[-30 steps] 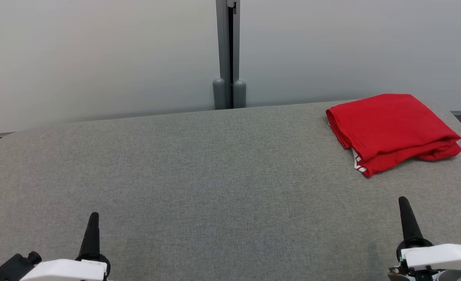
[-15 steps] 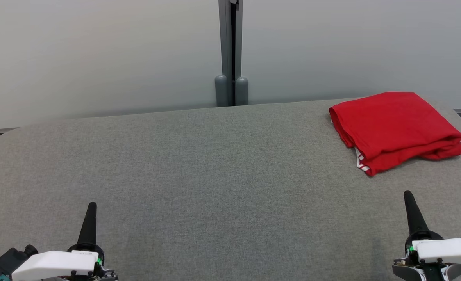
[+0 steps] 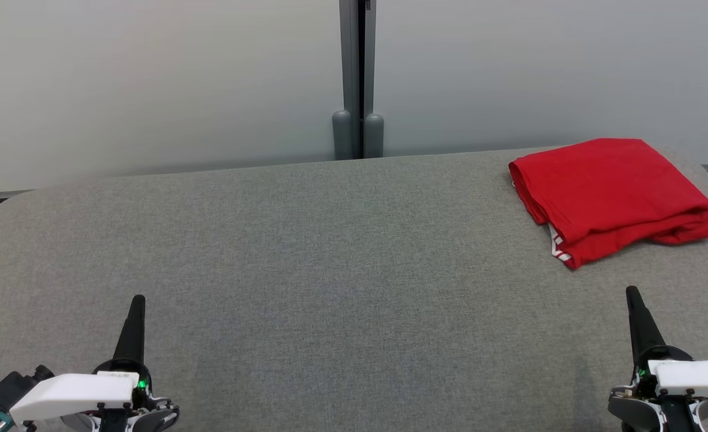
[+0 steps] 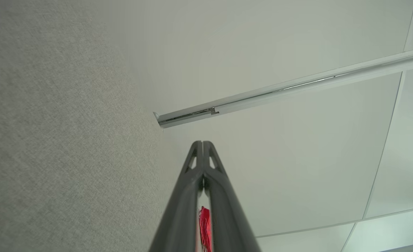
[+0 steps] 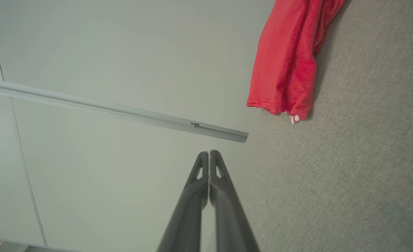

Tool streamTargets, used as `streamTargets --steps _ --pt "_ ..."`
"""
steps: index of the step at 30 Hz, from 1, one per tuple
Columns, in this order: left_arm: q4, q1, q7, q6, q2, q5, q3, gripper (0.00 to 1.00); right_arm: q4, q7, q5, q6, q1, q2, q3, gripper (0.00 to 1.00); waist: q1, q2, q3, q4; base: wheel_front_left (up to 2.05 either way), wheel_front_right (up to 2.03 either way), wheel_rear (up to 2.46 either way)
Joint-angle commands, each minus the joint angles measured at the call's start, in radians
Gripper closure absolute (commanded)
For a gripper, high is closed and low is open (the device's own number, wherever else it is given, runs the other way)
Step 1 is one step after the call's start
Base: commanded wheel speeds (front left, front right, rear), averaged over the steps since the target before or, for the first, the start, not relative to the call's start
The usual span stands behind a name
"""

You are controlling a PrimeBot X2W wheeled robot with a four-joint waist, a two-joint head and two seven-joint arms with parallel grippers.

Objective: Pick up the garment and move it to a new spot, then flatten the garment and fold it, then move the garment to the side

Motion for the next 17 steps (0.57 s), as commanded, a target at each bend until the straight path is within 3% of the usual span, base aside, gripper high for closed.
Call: streamTargets --steps 1,17 --pt "-0.002 -0.021 0.005 -0.008 0.006 -0.021 0.007 1.00 -0.004 0.008 0.023 0.000 -0.018 -0.001 -0.009 1.00 0.0000 -0.0001 0.001 0.001 0.00 0.00 0.00" --pt "0.006 -0.052 0.035 -0.020 0.006 -0.132 0.019 1.00 0.001 0.039 0.136 0.000 -0.036 0.003 -0.035 1.00 0.0000 -0.0001 0.013 0.007 0.00 0.00 0.00"
